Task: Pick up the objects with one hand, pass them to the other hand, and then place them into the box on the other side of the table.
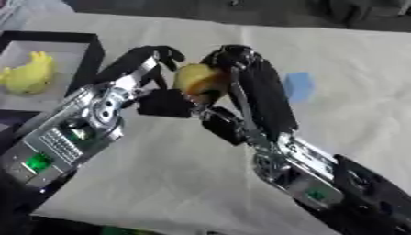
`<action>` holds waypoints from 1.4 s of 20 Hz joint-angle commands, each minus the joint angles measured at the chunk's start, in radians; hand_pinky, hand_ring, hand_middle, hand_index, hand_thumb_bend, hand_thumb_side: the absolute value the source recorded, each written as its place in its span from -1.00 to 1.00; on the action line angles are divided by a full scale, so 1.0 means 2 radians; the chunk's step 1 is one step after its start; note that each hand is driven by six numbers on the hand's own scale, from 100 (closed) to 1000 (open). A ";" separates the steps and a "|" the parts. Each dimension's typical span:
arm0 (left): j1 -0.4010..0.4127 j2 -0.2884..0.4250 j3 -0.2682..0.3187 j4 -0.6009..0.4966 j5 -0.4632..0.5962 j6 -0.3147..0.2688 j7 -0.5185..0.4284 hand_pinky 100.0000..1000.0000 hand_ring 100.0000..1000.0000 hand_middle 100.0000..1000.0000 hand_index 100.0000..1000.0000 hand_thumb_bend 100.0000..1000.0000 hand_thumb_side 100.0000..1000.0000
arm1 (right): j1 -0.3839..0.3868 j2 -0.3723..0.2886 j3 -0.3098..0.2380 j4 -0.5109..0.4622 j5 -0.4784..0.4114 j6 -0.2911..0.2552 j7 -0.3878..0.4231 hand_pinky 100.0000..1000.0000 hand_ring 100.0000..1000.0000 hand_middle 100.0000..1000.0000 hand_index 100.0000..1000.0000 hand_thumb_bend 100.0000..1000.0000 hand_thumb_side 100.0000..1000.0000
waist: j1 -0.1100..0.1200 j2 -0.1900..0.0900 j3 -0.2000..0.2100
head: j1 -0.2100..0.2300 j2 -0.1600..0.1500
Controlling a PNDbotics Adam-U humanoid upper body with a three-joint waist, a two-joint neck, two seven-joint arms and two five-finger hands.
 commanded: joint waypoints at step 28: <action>0.002 0.001 -0.008 0.006 0.080 0.001 0.069 0.50 -0.32 -0.14 0.17 -1.00 -0.67 | 0.006 -0.006 0.008 -0.011 -0.012 -0.057 0.020 -0.07 0.20 -0.04 0.16 -0.32 -1.00 | 0.000 0.001 -0.001 | 0.001 -0.006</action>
